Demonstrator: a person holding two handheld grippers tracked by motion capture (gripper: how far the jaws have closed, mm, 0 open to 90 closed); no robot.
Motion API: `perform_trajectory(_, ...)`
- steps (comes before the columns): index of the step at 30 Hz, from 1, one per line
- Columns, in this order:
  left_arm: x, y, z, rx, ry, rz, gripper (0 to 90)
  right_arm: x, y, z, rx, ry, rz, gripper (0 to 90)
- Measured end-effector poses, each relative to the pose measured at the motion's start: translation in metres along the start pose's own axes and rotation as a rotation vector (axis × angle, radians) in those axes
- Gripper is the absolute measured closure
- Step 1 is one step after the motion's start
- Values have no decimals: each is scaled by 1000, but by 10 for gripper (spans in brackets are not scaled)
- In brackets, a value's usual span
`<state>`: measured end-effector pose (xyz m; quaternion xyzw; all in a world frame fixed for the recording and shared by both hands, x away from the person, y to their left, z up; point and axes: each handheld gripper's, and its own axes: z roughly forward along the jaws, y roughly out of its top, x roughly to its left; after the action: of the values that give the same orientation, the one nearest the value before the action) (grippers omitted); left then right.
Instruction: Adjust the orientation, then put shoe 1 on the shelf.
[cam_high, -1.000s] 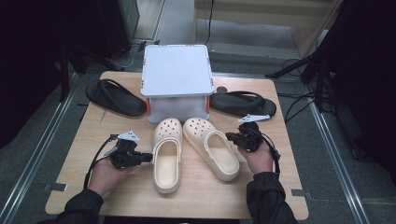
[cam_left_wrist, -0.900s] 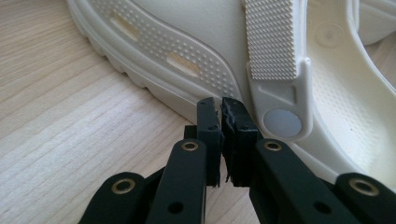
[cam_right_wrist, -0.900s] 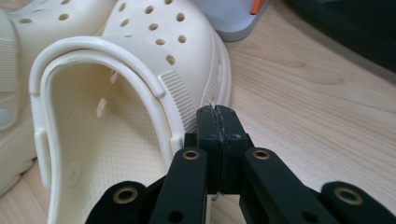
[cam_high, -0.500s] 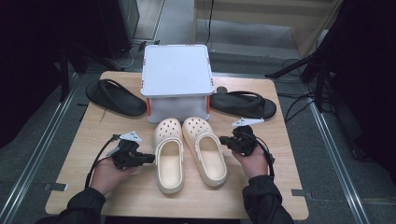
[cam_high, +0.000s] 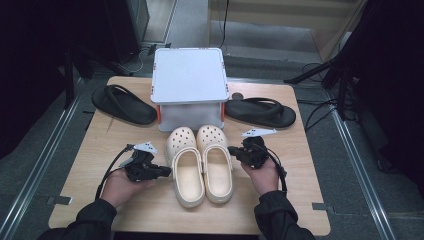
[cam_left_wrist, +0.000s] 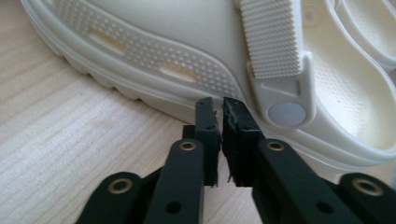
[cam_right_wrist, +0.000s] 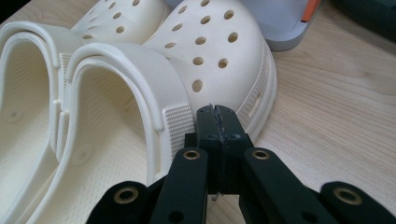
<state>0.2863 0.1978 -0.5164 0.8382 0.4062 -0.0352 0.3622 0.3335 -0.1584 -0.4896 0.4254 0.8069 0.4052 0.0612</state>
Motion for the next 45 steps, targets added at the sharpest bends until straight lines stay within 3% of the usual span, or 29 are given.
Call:
perform_trajectory(4, 4, 2, -7, -15, 3, -13, 790, -2, -2, -6, -21, -6, 21, 880)
perform_trajectory(7, 5, 5, -14, -26, -15, 6, 781, -2, -3, -12, -45, -11, 27, 848)
perform_trajectory(13, 9, 9, -25, -50, -6, 2, 636, 2, -6, -21, -79, -23, 27, 729)
perform_trajectory(14, 12, 12, -30, -83, 16, 2, 572, 7, -7, -25, -97, -24, 28, 690)
perform_trajectory(15, 14, 14, -32, -96, 14, -5, 538, 9, -8, -27, -101, -27, 20, 661)
perform_trajectory(24, 24, 25, -41, -103, 27, -8, 498, 35, -18, -33, -115, -13, 4, 590)
perform_trajectory(26, 26, 30, -45, -110, 24, -18, 525, 41, -20, -32, -111, -9, 6, 574)
perform_trajectory(29, 26, 36, -52, -125, 24, -3, 693, 50, -23, -28, -102, 3, 25, 562)
perform_trajectory(33, 28, 46, -63, -151, 29, 3, 823, 62, -27, -24, -89, 12, 22, 562)
perform_trajectory(38, 31, 57, -69, -135, 36, 12, 896, 72, -31, -18, -77, 20, 0, 559)
perform_trajectory(45, 40, 79, -77, -134, 20, 15, 896, 77, -32, -10, -55, 17, 8, 553)
